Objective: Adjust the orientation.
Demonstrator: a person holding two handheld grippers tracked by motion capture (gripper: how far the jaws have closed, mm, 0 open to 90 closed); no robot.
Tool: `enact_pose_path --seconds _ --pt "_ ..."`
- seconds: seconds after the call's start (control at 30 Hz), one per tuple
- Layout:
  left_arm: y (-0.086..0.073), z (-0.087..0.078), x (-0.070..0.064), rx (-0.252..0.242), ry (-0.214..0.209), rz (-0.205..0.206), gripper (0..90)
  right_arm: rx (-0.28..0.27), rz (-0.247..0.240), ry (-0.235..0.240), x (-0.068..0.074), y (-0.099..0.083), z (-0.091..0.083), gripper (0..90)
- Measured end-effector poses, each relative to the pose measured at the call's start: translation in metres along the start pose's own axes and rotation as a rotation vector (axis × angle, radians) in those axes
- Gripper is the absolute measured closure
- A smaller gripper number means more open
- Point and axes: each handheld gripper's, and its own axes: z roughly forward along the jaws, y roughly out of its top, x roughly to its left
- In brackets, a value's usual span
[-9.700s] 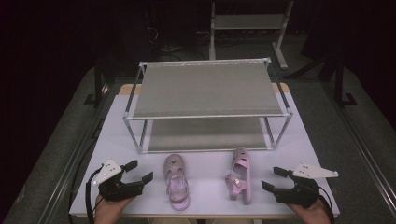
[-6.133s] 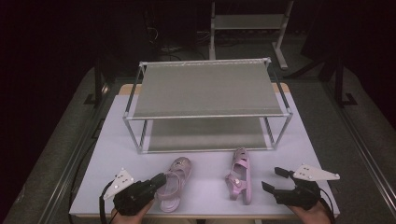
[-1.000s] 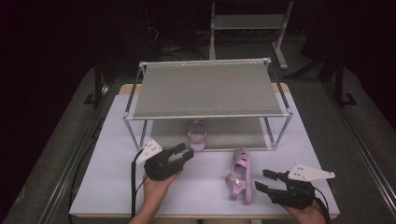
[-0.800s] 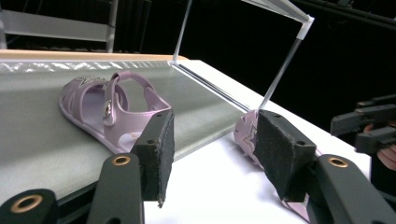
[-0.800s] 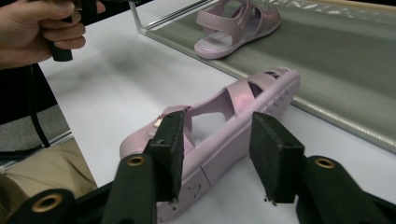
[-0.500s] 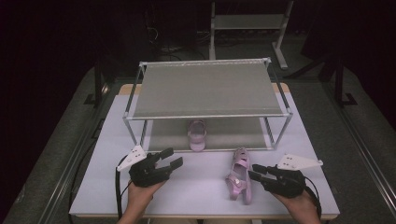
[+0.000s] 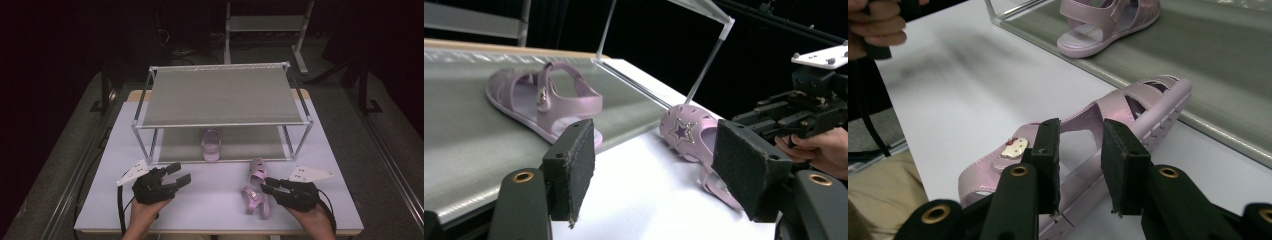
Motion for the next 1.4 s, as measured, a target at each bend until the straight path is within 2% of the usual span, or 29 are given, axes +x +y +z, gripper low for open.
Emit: enact_pose_path --seconds 0.23,0.43,0.73,0.83,0.97,1.13,1.3,1.4 --pt "-0.004 -0.002 0.002 0.029 0.007 0.024 31.2 0.001 -0.027 -0.016 0.002 -0.003 -0.002 65.1" --pt "-0.003 -0.005 0.004 0.016 0.016 0.024 31.1 0.010 -0.018 -0.040 0.001 -0.006 -0.006 62.5" --pt "-0.003 -0.005 0.003 0.027 0.011 0.040 31.2 0.038 -0.061 -0.134 0.008 -0.007 -0.013 61.6" --pt "-0.003 -0.004 0.002 0.030 0.006 0.038 31.2 0.046 -0.075 -0.153 0.009 -0.008 -0.015 61.4" --pt "-0.003 -0.006 0.002 0.025 0.016 0.048 31.2 0.046 -0.053 -0.154 0.004 -0.009 -0.018 59.3" --pt "-0.003 -0.007 0.003 0.014 0.024 0.035 30.8 0.045 -0.015 -0.157 -0.006 -0.014 -0.023 59.2" --pt "-0.002 -0.008 0.000 -0.011 0.012 0.027 30.9 0.060 0.021 -0.194 -0.017 -0.020 -0.023 59.5" --pt "-0.002 -0.008 -0.001 -0.010 0.009 0.031 30.9 0.062 0.061 -0.212 -0.024 -0.025 -0.024 58.2"
